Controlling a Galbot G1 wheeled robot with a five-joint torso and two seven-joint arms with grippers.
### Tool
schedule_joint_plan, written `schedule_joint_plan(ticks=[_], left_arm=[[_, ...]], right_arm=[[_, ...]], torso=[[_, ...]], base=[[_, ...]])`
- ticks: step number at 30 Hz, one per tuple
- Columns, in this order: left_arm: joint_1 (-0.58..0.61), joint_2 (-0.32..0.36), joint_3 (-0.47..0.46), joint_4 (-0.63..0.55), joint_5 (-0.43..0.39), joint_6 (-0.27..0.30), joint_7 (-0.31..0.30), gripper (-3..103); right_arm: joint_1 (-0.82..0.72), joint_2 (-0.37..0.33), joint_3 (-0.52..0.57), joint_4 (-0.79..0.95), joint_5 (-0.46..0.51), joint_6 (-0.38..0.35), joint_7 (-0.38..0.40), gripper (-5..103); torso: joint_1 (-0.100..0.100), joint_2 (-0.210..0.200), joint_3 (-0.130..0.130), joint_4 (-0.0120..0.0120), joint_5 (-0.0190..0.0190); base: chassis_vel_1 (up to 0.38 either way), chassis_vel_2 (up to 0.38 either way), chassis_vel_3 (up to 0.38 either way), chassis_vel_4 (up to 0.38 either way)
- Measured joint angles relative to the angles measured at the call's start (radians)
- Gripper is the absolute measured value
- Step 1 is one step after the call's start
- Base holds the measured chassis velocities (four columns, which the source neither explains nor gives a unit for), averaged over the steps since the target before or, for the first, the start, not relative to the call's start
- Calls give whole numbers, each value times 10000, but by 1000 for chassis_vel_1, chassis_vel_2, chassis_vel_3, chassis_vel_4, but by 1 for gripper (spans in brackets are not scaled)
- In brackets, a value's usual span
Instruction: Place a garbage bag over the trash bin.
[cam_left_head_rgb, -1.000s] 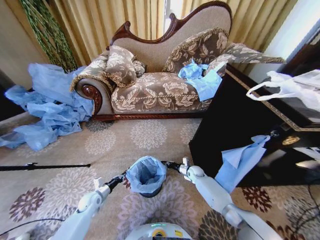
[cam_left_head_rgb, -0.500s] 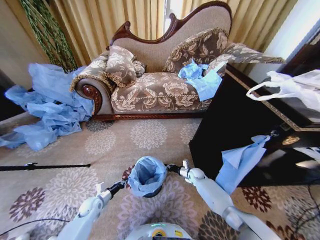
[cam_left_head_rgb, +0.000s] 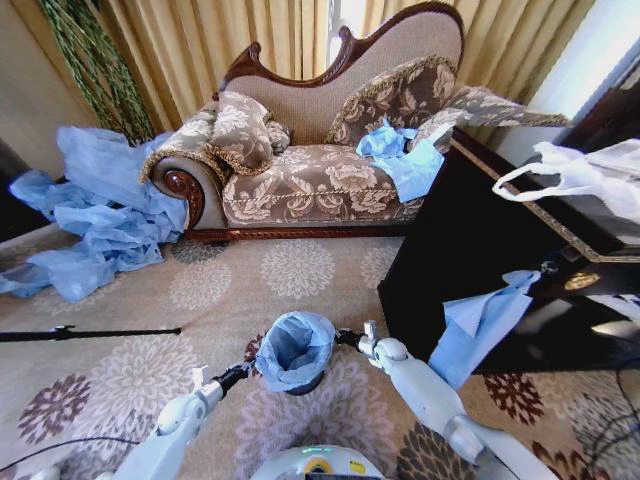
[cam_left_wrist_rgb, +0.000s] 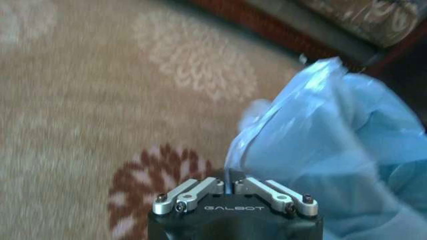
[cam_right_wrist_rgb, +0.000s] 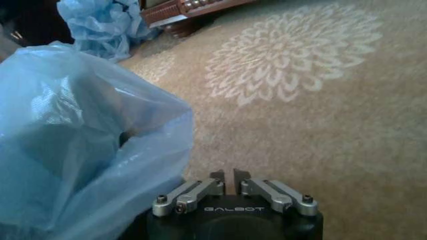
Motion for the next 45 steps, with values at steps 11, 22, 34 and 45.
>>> schedule_joint_plan(ticks=[11, 22, 34, 45], left_arm=[[184, 268, -119, -242, 72, -139, 86, 43], [193, 385, -92, -221, 135, -163, 90, 81], [139, 506, -100, -337, 133, -143, 55, 100], [314, 941, -493, -1103, -45, -312, 377, 100]], right_arm=[[-273, -556, 1124, 291, -479, 423, 55, 47], [-152, -561, 1207, 1569, 4482, -1841, 1746, 90], [1123, -478, -330, 234, 4644, -2900, -291, 100], [-46, -442, 612, 2341, 2824, -901, 1409, 100]], torso=[[0, 0, 0, -2, -2], [0, 0, 0, 1, -4], [1, 0, 1, 2, -3], [0, 0, 0, 0, 2]], base=[[0, 0, 0, 0], [0, 0, 0, 0], [0, 0, 0, 0], [0, 0, 0, 0]])
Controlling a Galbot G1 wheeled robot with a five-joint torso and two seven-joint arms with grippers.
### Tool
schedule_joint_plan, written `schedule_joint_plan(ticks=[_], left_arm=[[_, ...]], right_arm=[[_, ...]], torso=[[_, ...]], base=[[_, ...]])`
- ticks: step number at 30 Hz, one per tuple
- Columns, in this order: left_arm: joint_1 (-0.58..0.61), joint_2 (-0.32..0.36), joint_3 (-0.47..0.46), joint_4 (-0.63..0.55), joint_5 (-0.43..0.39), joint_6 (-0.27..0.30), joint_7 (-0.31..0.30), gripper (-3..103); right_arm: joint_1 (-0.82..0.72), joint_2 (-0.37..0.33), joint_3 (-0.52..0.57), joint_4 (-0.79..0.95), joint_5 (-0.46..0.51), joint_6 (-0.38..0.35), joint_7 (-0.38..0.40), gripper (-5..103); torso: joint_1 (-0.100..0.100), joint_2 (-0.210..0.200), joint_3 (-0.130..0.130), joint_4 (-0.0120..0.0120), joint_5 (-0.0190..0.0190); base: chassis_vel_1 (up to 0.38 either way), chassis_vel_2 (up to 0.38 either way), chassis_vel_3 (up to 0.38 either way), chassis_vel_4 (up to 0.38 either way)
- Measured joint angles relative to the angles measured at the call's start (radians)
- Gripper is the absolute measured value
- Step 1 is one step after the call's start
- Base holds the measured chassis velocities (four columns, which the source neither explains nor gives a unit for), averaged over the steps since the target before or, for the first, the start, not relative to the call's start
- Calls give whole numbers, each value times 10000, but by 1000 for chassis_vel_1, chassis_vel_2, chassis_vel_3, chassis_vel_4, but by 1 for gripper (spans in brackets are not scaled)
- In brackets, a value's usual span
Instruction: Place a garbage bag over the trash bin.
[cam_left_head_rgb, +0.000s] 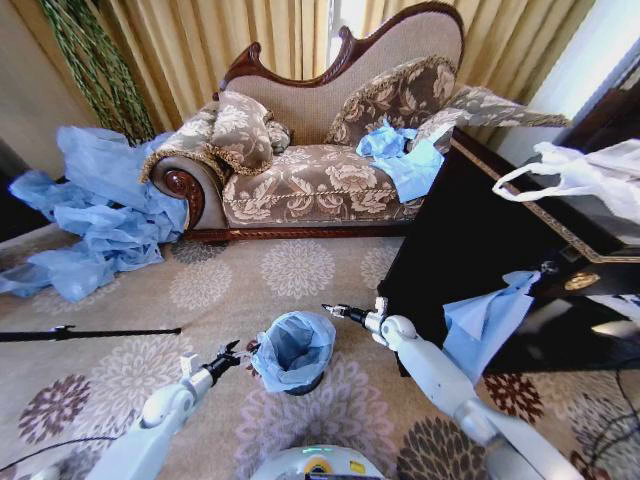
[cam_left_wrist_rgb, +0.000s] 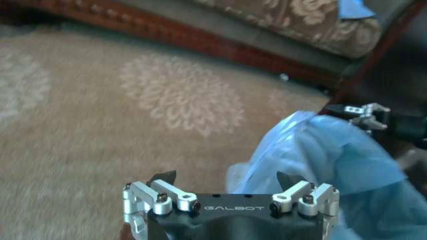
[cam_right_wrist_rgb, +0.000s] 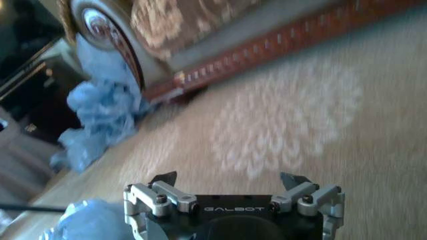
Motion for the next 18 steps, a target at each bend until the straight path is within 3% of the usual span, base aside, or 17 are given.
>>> schedule_joint_plan(ticks=[4, 9, 12, 18], left_arm=[[173, 451, -176, -626, -397, -195, 713, 100], [-179, 931, -106, -720, -892, -307, 1427, 100], [-1040, 1517, 361, -337, -1454, -84, 2162, 100], [-2866, 1778, 1630, 598, -1387, 347, 2504, 100]], right_arm=[[-1207, -84, 368, 1267, -390, 714, 1195, 100], [-1981, -140, 758, 1851, -650, 907, 1494, 100], [-2568, -225, 1172, 2326, -816, 1060, 1596, 100], [-3044, -344, 1574, 2806, -873, 1153, 1651, 100]], torso=[[-1, 0, 0, 2, -2], [-1, 0, 0, 0, -1], [-1, 0, 0, 0, 0], [0, 0, 1, -4, -5]], base=[[0, 0, 0, 0], [0, 0, 0, 0], [0, 0, 0, 0], [0, 0, 0, 0]])
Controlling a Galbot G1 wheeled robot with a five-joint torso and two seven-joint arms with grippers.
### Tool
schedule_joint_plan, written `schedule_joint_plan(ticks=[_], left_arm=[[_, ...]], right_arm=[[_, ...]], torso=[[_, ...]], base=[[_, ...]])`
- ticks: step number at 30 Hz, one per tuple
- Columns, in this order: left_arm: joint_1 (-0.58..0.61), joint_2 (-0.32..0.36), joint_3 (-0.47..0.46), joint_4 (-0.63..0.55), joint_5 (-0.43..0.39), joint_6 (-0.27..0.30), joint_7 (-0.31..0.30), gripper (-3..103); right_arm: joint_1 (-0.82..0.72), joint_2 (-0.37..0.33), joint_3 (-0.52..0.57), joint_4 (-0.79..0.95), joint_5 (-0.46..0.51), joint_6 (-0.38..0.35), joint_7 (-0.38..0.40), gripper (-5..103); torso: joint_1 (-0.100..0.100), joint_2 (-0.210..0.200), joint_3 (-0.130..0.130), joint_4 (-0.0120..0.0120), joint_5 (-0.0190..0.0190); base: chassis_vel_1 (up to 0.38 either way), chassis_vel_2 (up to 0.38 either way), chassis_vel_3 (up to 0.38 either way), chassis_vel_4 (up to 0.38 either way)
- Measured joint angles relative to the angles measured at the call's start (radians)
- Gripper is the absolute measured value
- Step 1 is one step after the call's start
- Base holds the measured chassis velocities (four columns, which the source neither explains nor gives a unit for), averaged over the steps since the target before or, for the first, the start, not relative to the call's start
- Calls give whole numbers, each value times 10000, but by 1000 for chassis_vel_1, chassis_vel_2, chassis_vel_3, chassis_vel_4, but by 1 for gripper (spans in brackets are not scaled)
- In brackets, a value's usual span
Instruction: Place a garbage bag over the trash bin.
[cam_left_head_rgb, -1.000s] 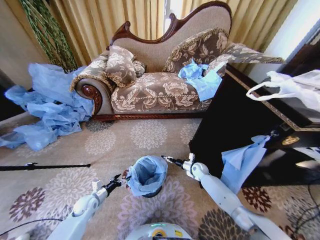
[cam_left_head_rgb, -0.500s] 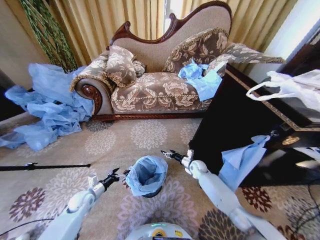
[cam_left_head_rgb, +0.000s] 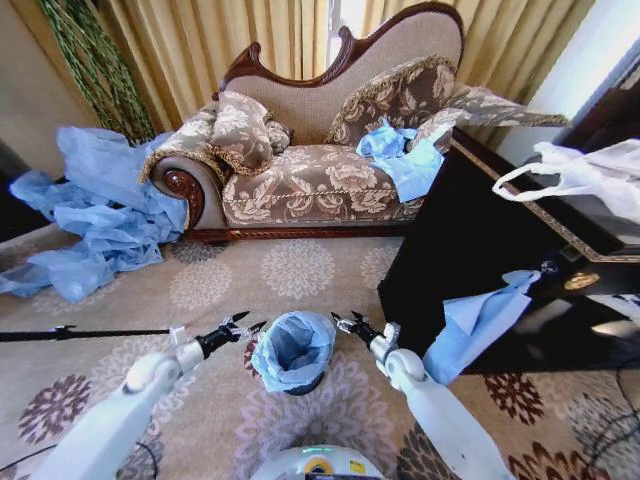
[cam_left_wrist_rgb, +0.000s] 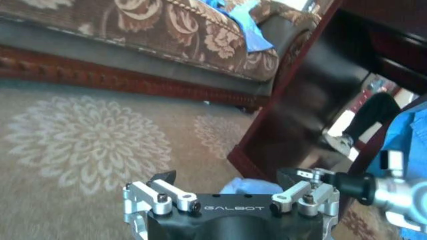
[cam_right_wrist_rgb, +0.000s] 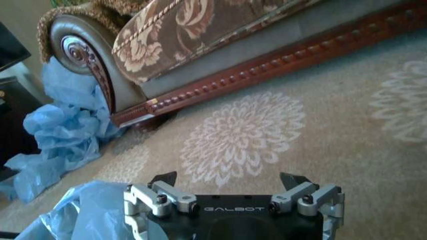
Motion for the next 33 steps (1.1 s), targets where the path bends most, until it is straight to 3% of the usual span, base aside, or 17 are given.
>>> schedule_joint_plan(ticks=[2, 10, 15, 19, 25, 30, 33], left_arm=[[-944, -76, 727, 330, 319, 103, -204, 100], [-2144, -270, 2395, 524, 1690, 233, -681, 100], [-2318, -296, 2788, 386, 2065, 553, -1246, 100], [-2374, -382, 2908, 418, 2159, 595, -1350, 100], [-2224, -570, 3030, 436, 2450, 594, -1549, 71], [-2212, -585, 3016, 453, 2457, 595, -1558, 60], [-2218, -599, 3013, 480, 2457, 588, -1557, 44]], right_arm=[[-155, -30, 165, 153, -20, 45, -1, 100], [-340, -117, 295, 308, -94, 167, -48, 100], [-460, -144, 438, 342, -91, 198, -109, 100], [-498, -140, 491, 328, -78, 230, -139, 100], [-574, -154, 491, 219, -81, 301, -215, 100], [-560, -146, 470, 186, -81, 312, -233, 100], [-534, -135, 436, 124, -89, 314, -246, 100]], torso=[[0, 0, 0, 2, 3], [0, 0, 0, 7, 3], [0, 0, 0, 4, 6], [0, 0, 0, 5, 1], [0, 0, 0, 6, 3], [0, 0, 0, 4, 3], [0, 0, 0, 4, 2]], base=[[0, 0, 0, 0], [0, 0, 0, 0], [0, 0, 0, 0], [0, 0, 0, 0], [0, 0, 0, 0], [0, 0, 0, 0], [0, 0, 0, 0]])
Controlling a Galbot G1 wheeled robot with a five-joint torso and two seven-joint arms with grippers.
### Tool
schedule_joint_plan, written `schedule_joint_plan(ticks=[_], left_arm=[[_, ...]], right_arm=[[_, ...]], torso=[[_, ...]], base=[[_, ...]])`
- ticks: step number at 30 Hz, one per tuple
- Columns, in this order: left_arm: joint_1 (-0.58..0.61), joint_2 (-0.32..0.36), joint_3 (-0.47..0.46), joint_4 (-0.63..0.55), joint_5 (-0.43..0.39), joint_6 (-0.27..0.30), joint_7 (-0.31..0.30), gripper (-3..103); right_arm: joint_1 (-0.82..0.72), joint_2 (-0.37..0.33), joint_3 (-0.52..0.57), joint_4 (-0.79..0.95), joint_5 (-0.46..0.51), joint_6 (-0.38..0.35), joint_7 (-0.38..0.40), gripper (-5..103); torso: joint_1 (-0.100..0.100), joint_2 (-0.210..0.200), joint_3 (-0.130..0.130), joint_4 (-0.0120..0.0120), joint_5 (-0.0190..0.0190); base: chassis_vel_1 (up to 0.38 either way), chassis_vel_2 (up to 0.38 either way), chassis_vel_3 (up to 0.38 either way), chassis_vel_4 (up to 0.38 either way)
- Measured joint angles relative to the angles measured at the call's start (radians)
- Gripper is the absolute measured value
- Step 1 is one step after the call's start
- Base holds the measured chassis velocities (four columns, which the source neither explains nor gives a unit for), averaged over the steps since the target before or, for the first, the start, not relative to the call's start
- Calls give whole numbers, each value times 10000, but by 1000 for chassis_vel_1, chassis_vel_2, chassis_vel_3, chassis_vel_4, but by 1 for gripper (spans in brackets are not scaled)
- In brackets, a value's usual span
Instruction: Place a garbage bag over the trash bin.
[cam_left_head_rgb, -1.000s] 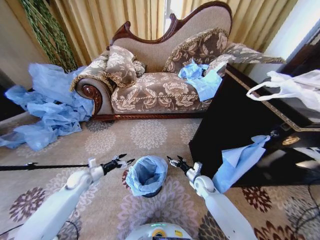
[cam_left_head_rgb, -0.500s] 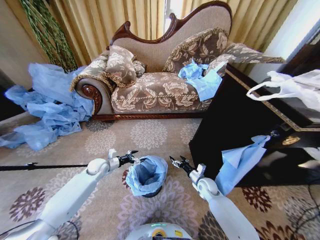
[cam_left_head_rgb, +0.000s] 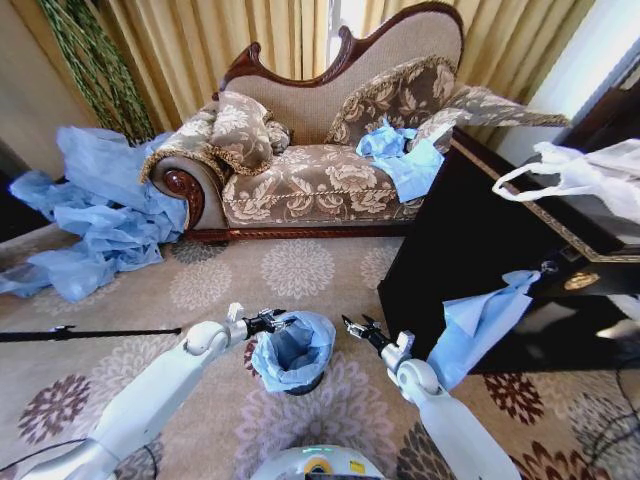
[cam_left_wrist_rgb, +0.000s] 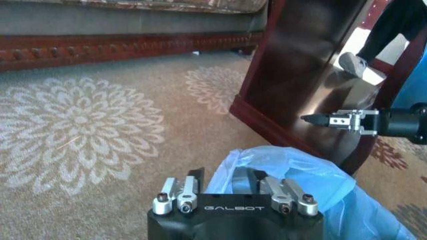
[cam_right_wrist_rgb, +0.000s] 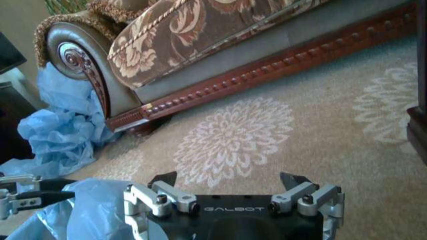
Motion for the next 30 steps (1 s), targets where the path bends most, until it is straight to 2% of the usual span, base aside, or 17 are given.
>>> schedule_joint_plan(ticks=[1, 4, 6, 8, 9, 12, 22, 30], left_arm=[[0, 0, 0, 0, 0, 0, 0, 44], [15, -22, -5, 47, -4, -21, 8, 28], [20, -27, -6, 62, -4, -31, 12, 28], [19, -35, -6, 74, -9, -42, 23, 17], [19, -35, -6, 74, -9, -42, 23, 17], [5, -52, 0, 76, -21, -55, 27, 3], [-44, -165, 9, 133, -167, -146, -62, 0], [-198, -282, -31, 446, -918, 16, -564, 0]], right_arm=[[0, 0, 0, 0, 0, 0, 0, 100], [4, 17, -21, -31, -8, 10, -3, 100], [3, 17, -35, -31, -9, 11, -5, 100], [1, 9, -52, -31, -10, 11, -6, 100], [1, 9, -52, -31, -10, 11, -6, 100], [3, -4, -71, -31, -15, 11, -6, 100], [-3, -16, -141, -31, -74, -1, -4, 100], [-73, -3, -191, -27, -185, 17, -34, 100]], torso=[[0, 0, 0, 0, 0], [0, 0, 0, -1, 0], [0, 0, 0, 0, 0], [0, 0, 0, 0, 0], [0, 0, 0, 0, 0], [0, 0, 0, 0, 0], [0, 0, 0, 0, 0], [0, 0, 0, 0, 0]], base=[[0, 0, 0, 0], [0, 0, 0, 0], [0, 0, 0, 0], [0, 0, 0, 0], [0, 0, 0, 0], [0, 0, 0, 0], [0, 0, 0, 0], [0, 0, 0, 0]])
